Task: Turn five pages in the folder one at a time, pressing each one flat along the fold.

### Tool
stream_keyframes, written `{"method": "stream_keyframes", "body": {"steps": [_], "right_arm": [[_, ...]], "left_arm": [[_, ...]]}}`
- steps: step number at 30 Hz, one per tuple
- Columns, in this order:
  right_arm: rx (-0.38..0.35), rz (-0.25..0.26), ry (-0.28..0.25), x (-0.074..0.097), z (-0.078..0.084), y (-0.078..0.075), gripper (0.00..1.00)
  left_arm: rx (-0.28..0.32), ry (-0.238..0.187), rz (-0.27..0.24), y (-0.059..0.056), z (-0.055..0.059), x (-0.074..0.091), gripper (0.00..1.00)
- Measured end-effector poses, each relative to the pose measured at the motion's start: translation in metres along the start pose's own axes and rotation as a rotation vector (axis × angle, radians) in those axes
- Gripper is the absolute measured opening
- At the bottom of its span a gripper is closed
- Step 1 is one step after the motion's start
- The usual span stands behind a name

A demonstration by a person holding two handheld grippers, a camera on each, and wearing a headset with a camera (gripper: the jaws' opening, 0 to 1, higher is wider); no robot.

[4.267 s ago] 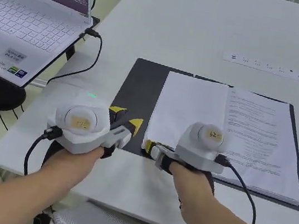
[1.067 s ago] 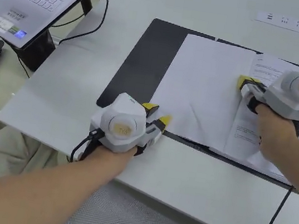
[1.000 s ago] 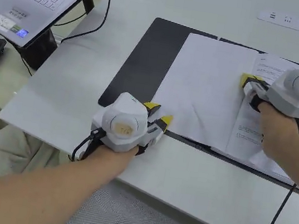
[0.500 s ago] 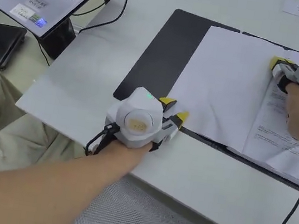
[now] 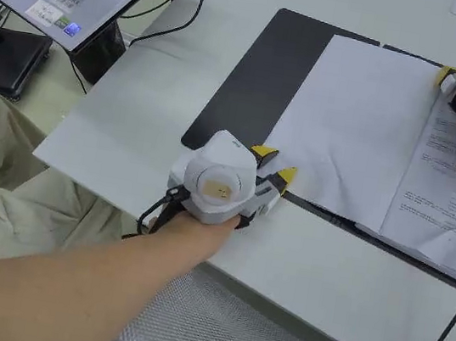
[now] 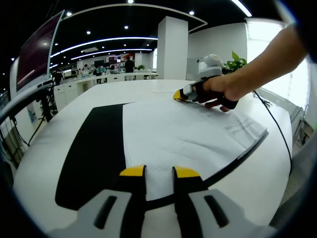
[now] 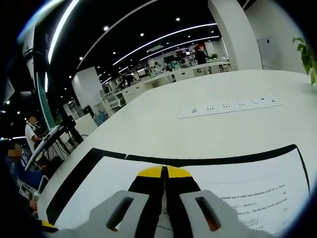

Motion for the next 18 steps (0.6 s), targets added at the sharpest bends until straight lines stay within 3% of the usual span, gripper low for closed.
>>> {"method": "stream_keyframes", "body": {"steps": [6, 8, 14, 18], "right_arm": [[0.004, -0.026, -0.008, 0.014, 0.006, 0.002, 0.0], [0.008, -0.034, -0.01, 0.01, 0.003, -0.003, 0.0], [0.028, -0.055, -0.01, 0.028, 0.017, 0.008, 0.0], [0.036, -0.063, -0.01, 0.051, 0.024, 0.027, 0.0]], "left_arm": [[-0.001, -0.003, 0.001, 0.0, 0.0, 0.0, 0.2], [-0.001, -0.003, 0.001, 0.0, 0.0, 0.0, 0.2], [0.0, -0.004, 0.001, 0.0, -0.001, 0.001, 0.2], [0.0, -0.005, 0.001, 0.0, -0.001, 0.002, 0.2]]}}
Point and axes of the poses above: the centre of the closed fingertips' face, and the gripper's own axes: x roughly backward along the fingers, y roughly to its left, z roughly out of its underside, the point moved 1 cm from there along x, roughly backward along the fingers, and after that the axes turned 2 degrees about -z, right-handed, at the moved point
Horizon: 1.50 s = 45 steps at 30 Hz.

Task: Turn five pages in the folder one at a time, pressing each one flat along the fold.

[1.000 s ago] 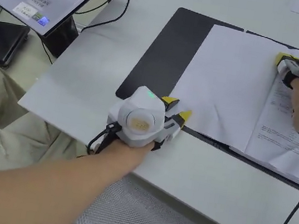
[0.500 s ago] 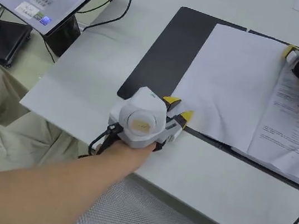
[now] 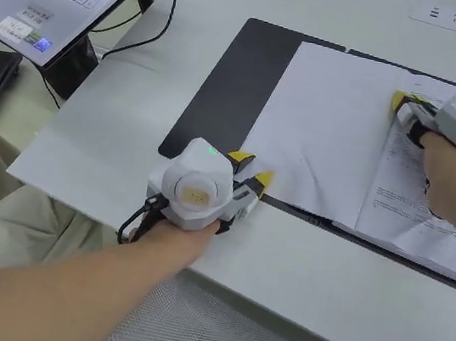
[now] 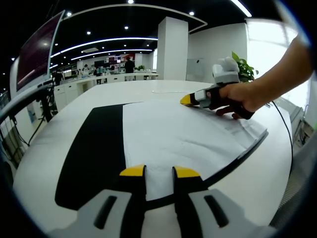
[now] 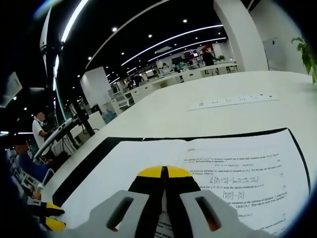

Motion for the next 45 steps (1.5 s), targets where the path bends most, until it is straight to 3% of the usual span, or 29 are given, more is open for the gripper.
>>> {"method": "stream_keyframes", "body": {"steps": [3, 11, 17, 22, 33, 45], "right_arm": [[0.032, -0.012, 0.004, 0.013, 0.005, 0.014, 0.0], [0.042, -0.031, 0.001, 0.04, 0.024, 0.034, 0.0], [0.054, -0.038, -0.01, 0.059, 0.036, 0.044, 0.0], [0.072, -0.055, 0.01, 0.07, 0.045, 0.052, 0.0], [0.063, -0.069, 0.027, 0.089, 0.063, 0.063, 0.0], [0.063, -0.081, 0.05, 0.097, 0.074, 0.064, 0.0]], "left_arm": [[-0.001, -0.001, 0.0, 0.001, 0.0, 0.0, 0.2], [-0.001, -0.002, 0.001, 0.002, 0.001, 0.0, 0.2], [-0.002, -0.005, 0.001, 0.002, 0.0, 0.001, 0.2], [-0.002, -0.005, 0.001, 0.002, 0.001, 0.0, 0.2], [0.0, -0.006, 0.001, 0.002, 0.001, 0.001, 0.2], [0.002, -0.004, 0.001, 0.001, 0.0, 0.001, 0.2]]}}
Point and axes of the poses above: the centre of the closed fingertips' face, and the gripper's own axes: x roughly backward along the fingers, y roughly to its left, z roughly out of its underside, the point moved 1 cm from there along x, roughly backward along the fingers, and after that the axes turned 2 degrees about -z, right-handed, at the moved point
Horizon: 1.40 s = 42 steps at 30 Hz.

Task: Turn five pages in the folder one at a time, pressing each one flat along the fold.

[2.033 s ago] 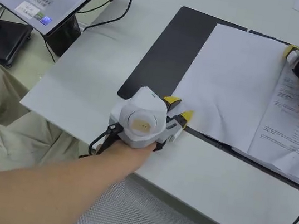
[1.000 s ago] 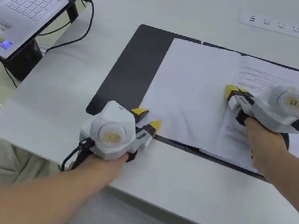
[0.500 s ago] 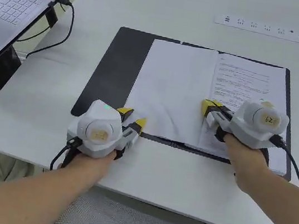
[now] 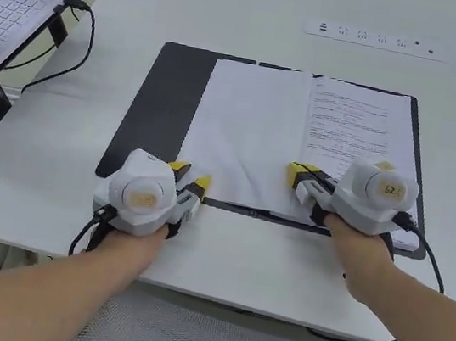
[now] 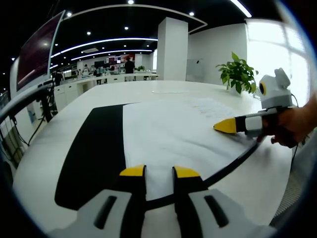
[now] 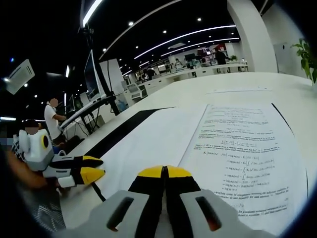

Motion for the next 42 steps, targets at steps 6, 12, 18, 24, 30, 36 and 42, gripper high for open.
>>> {"method": "stream_keyframes", "body": {"steps": [6, 12, 18, 24, 30, 36, 42], "right_arm": [[-0.001, -0.005, 0.006, 0.005, 0.007, 0.003, 0.0], [-0.009, -0.01, 0.017, 0.01, 0.011, 0.006, 0.0], [-0.015, -0.015, 0.026, 0.014, 0.014, 0.008, 0.0], [-0.02, -0.029, 0.043, 0.021, 0.019, 0.011, 0.0], [-0.028, -0.048, 0.064, 0.029, 0.025, 0.016, 0.0], [-0.033, -0.064, 0.085, 0.037, 0.03, 0.022, 0.0], [-0.069, -0.085, 0.125, 0.047, 0.038, 0.029, 0.0]], "left_arm": [[-0.001, 0.0, 0.0, 0.0, 0.0, 0.0, 0.2], [0.0, 0.001, 0.001, 0.0, 0.0, -0.001, 0.2], [-0.001, 0.001, 0.001, -0.001, -0.001, -0.001, 0.2], [0.0, 0.001, 0.001, -0.001, -0.001, -0.001, 0.2], [0.001, 0.002, 0.001, -0.001, -0.001, -0.001, 0.2], [0.002, 0.003, 0.001, -0.001, 0.0, -0.001, 0.2], [0.004, 0.003, 0.001, -0.001, 0.0, -0.001, 0.2]]}}
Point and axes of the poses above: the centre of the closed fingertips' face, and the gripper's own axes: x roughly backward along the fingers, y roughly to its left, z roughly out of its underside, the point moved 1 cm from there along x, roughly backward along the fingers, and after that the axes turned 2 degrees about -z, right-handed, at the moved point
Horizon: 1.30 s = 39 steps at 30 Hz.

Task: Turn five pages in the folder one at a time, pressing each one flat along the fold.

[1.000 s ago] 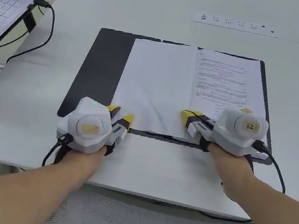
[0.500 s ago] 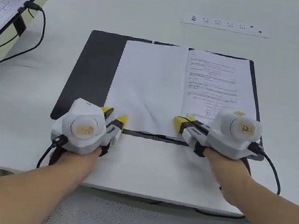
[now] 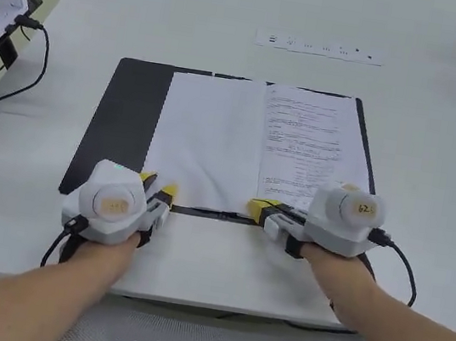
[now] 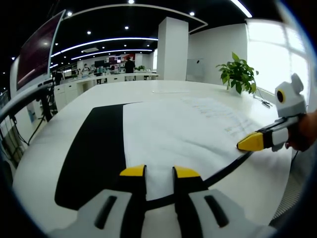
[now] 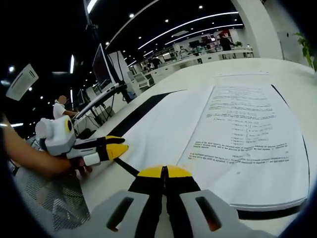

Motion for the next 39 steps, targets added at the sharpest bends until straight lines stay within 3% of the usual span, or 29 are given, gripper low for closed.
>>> {"method": "stream_keyframes", "body": {"steps": [4, 5, 7, 13, 15, 19, 21, 24, 25, 27, 32, 39], "right_arm": [[-0.04, -0.037, 0.056, 0.007, 0.008, 0.01, 0.0], [-0.079, -0.047, 0.077, 0.009, 0.012, 0.013, 0.0], [-0.099, -0.04, 0.094, 0.013, 0.015, 0.012, 0.0], [-0.123, -0.075, 0.096, 0.028, 0.013, 0.025, 0.0], [-0.189, -0.101, 0.064, 0.033, 0.005, 0.033, 0.0], [-0.25, -0.091, 0.016, 0.045, -0.008, 0.035, 0.0], [-0.259, -0.086, 0.003, 0.051, -0.014, 0.038, 0.0], [-0.34, -0.079, -0.08, 0.06, -0.031, 0.04, 0.0], [-0.362, -0.072, -0.121, 0.064, -0.038, 0.039, 0.0], [-0.375, -0.049, -0.143, 0.071, -0.044, 0.038, 0.0], [-0.372, -0.023, -0.188, 0.083, -0.057, 0.041, 0.0], [-0.308, 0.03, -0.219, 0.098, -0.071, 0.038, 0.0]], "left_arm": [[0.001, 0.0, 0.0, 0.0, 0.0, 0.001, 0.2], [0.001, 0.0, 0.0, 0.0, 0.0, 0.001, 0.2], [0.002, 0.001, -0.001, 0.0, 0.0, 0.002, 0.2], [0.008, 0.007, -0.003, -0.001, -0.001, 0.002, 0.2], [0.006, 0.014, -0.004, -0.001, -0.001, 0.003, 0.2], [0.051, 0.057, -0.011, 0.0, -0.004, 0.001, 0.2], [0.086, 0.099, 0.007, -0.003, -0.005, 0.002, 0.22], [0.154, 0.159, 0.036, -0.009, -0.009, 0.006, 0.23], [0.162, 0.136, 0.046, -0.01, -0.017, 0.009, 0.21], [0.182, 0.101, 0.063, -0.014, -0.029, 0.016, 0.19], [0.242, 0.085, 0.087, -0.023, -0.046, 0.03, 0.2], [0.262, 0.082, 0.089, -0.029, -0.068, 0.053, 0.21]]}}
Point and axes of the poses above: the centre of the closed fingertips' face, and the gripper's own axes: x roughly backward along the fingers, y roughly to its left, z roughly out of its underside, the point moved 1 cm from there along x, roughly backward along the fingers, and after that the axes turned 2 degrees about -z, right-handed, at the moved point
